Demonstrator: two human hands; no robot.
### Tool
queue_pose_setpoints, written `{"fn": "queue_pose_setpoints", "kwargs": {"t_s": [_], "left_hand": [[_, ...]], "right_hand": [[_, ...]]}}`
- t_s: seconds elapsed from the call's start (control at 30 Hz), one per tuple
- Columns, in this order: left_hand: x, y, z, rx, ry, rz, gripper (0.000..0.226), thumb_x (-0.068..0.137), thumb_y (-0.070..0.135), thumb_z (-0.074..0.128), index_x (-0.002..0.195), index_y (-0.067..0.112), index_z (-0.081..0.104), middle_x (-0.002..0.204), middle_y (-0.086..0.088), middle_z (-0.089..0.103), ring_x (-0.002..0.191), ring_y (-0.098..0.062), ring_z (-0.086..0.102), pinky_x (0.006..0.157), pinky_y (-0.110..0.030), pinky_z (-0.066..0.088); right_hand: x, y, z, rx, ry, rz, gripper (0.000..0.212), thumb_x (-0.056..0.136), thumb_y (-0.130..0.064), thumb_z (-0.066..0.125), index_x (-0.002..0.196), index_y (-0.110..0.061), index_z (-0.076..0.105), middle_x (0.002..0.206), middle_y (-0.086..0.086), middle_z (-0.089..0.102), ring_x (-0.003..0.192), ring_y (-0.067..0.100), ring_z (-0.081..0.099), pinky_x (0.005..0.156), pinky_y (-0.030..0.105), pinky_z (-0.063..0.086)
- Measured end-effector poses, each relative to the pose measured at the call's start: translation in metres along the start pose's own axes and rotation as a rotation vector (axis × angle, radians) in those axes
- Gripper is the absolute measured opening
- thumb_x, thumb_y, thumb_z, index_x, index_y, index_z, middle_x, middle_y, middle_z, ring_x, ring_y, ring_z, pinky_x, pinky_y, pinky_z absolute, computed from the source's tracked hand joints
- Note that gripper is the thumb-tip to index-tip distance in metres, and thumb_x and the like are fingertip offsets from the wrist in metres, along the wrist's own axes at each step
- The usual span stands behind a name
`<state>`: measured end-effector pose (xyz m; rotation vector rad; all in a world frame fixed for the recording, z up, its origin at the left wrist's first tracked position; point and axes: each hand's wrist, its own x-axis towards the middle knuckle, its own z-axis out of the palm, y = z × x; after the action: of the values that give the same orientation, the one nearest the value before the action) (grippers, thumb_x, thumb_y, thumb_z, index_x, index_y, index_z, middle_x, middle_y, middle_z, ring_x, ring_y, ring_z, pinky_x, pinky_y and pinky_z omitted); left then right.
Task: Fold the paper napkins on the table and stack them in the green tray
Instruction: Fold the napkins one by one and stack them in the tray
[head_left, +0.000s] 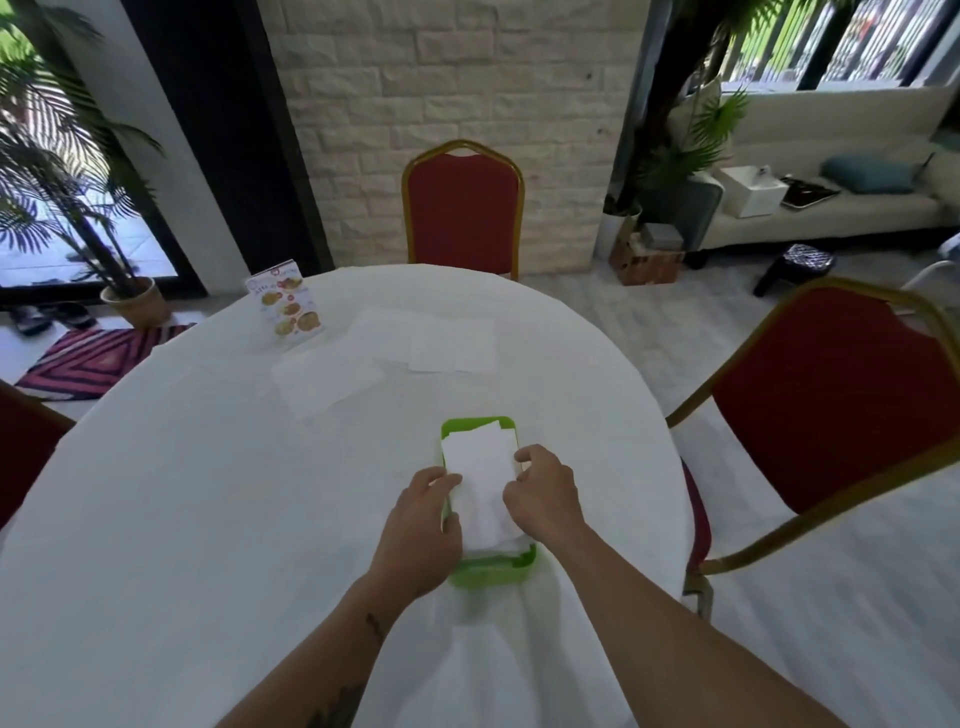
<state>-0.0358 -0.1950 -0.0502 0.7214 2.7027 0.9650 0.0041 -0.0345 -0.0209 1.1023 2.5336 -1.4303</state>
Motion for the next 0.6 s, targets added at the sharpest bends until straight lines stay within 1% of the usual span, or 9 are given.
{"fn": "queue_pose_setpoints", "kwargs": {"t_s": [0.1, 0.17, 0.23, 0.3, 0.37, 0.4, 0.5, 0.6], "left_hand": [[0.000, 0.001, 0.000, -0.013, 0.020, 0.009, 0.048, 0.086, 0.012, 0.052, 0.133, 0.016, 0.051, 0.140, 0.002, 0.043, 0.126, -0.017, 0.044, 0.108, -0.033, 0.037], [0.000, 0.001, 0.000, -0.015, 0.027, 0.020, 0.047, 0.086, 0.012, 0.052, 0.133, 0.016, 0.051, 0.140, 0.001, 0.043, 0.126, -0.017, 0.044, 0.108, -0.033, 0.037], [0.001, 0.001, -0.001, -0.021, 0.038, 0.031, 0.046, 0.087, 0.010, 0.051, 0.132, 0.015, 0.052, 0.138, 0.002, 0.045, 0.125, -0.016, 0.045, 0.107, -0.028, 0.036], [0.001, 0.001, -0.003, -0.059, 0.051, 0.017, 0.045, 0.086, 0.006, 0.050, 0.130, 0.015, 0.053, 0.135, 0.003, 0.047, 0.120, -0.014, 0.048, 0.103, -0.025, 0.038], [0.000, 0.000, -0.005, -0.106, 0.061, -0.014, 0.044, 0.086, 0.004, 0.047, 0.127, 0.017, 0.054, 0.132, 0.005, 0.049, 0.114, -0.014, 0.051, 0.099, -0.027, 0.042], [0.000, -0.002, -0.006, -0.121, 0.062, -0.026, 0.045, 0.085, 0.002, 0.046, 0.126, 0.018, 0.054, 0.130, 0.005, 0.050, 0.113, -0.014, 0.052, 0.097, -0.028, 0.044], [-0.001, -0.005, -0.008, -0.135, 0.043, -0.033, 0.050, 0.084, -0.002, 0.043, 0.128, 0.020, 0.054, 0.131, 0.004, 0.051, 0.113, -0.015, 0.053, 0.099, -0.031, 0.044], [-0.004, -0.005, -0.010, -0.121, 0.018, -0.014, 0.049, 0.085, -0.004, 0.041, 0.127, 0.018, 0.056, 0.130, 0.003, 0.054, 0.115, -0.014, 0.053, 0.100, -0.026, 0.042]], "right_hand": [[-0.003, 0.003, 0.002, 0.070, 0.037, 0.012, 0.050, 0.076, -0.012, 0.056, 0.126, -0.018, 0.056, 0.112, 0.008, 0.065, 0.102, 0.026, 0.062, 0.086, 0.035, 0.053], [-0.004, 0.004, 0.005, 0.110, 0.066, 0.023, 0.047, 0.077, -0.011, 0.057, 0.123, -0.018, 0.057, 0.108, 0.007, 0.066, 0.099, 0.025, 0.063, 0.086, 0.037, 0.054], [-0.003, 0.005, 0.007, 0.150, 0.096, 0.035, 0.043, 0.079, -0.009, 0.057, 0.120, -0.018, 0.059, 0.102, 0.005, 0.067, 0.095, 0.023, 0.064, 0.083, 0.035, 0.054], [-0.003, 0.005, 0.008, 0.185, 0.127, 0.029, 0.039, 0.081, -0.007, 0.057, 0.119, -0.017, 0.060, 0.093, 0.003, 0.067, 0.087, 0.018, 0.063, 0.077, 0.031, 0.051], [-0.004, 0.005, 0.008, 0.196, 0.150, 0.016, 0.038, 0.082, -0.006, 0.056, 0.118, -0.017, 0.060, 0.088, 0.002, 0.066, 0.082, 0.016, 0.062, 0.073, 0.028, 0.047], [-0.005, 0.005, 0.008, 0.181, 0.148, 0.010, 0.038, 0.082, -0.006, 0.056, 0.119, -0.017, 0.060, 0.089, 0.002, 0.066, 0.083, 0.017, 0.061, 0.072, 0.028, 0.047], [-0.007, 0.005, 0.010, 0.058, 0.102, -0.015, 0.044, 0.081, -0.009, 0.054, 0.124, -0.018, 0.056, 0.105, 0.008, 0.064, 0.095, 0.024, 0.061, 0.075, 0.030, 0.046], [-0.006, 0.003, 0.012, 0.021, 0.093, -0.001, 0.047, 0.079, -0.010, 0.055, 0.125, -0.016, 0.053, 0.110, 0.010, 0.062, 0.097, 0.027, 0.060, 0.072, 0.030, 0.043]]}}
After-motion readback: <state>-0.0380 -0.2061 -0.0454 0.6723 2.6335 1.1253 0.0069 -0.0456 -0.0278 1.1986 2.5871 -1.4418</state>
